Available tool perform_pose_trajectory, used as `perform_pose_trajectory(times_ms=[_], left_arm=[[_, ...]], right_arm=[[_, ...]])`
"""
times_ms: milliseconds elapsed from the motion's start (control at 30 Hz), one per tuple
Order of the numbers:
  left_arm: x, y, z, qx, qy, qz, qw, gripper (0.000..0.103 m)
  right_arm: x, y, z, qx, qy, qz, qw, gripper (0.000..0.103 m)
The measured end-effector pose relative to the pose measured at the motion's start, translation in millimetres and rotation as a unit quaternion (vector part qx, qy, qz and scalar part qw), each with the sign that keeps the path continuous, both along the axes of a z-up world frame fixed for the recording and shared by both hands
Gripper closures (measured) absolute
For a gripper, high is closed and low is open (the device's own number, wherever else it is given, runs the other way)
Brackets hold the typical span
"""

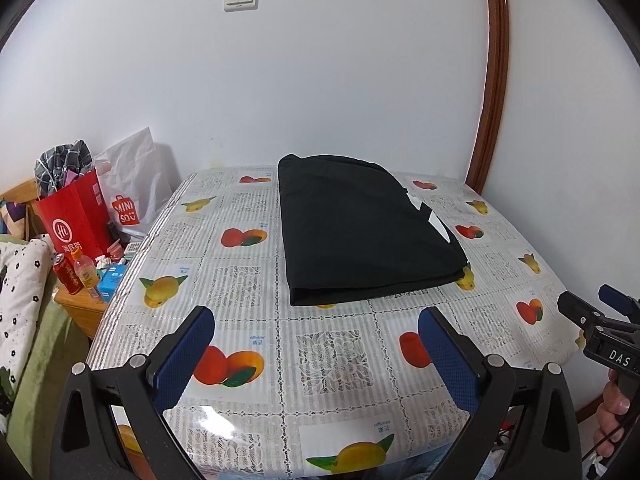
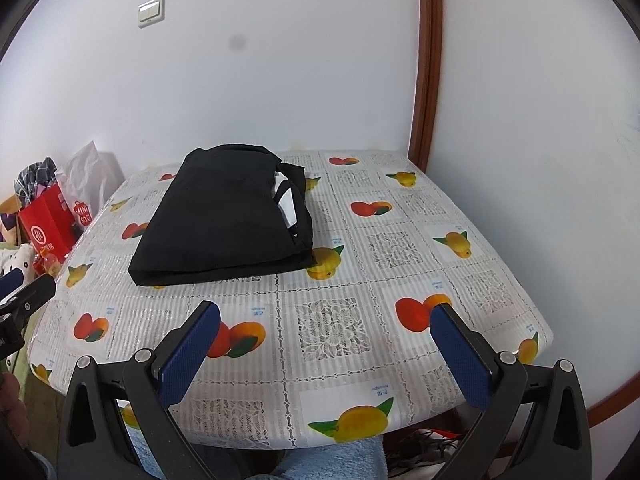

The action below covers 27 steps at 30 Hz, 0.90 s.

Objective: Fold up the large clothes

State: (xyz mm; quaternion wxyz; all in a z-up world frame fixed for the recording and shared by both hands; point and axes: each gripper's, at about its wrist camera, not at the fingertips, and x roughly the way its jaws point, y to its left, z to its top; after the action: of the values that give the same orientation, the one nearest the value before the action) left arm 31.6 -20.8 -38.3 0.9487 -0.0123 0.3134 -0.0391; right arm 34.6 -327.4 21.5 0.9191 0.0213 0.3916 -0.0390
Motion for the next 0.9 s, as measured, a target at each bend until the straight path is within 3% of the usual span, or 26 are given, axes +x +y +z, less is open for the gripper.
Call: perform_pose_trajectory(times_ms=[900], left_arm=[[-1.1,-0.5,1.2,-0.002,0.0,0.0,1.0,0.0]], right_arm=[[-1.7,0.2,1.8,0.001,-0.002,-0.004,1.0,0.0]])
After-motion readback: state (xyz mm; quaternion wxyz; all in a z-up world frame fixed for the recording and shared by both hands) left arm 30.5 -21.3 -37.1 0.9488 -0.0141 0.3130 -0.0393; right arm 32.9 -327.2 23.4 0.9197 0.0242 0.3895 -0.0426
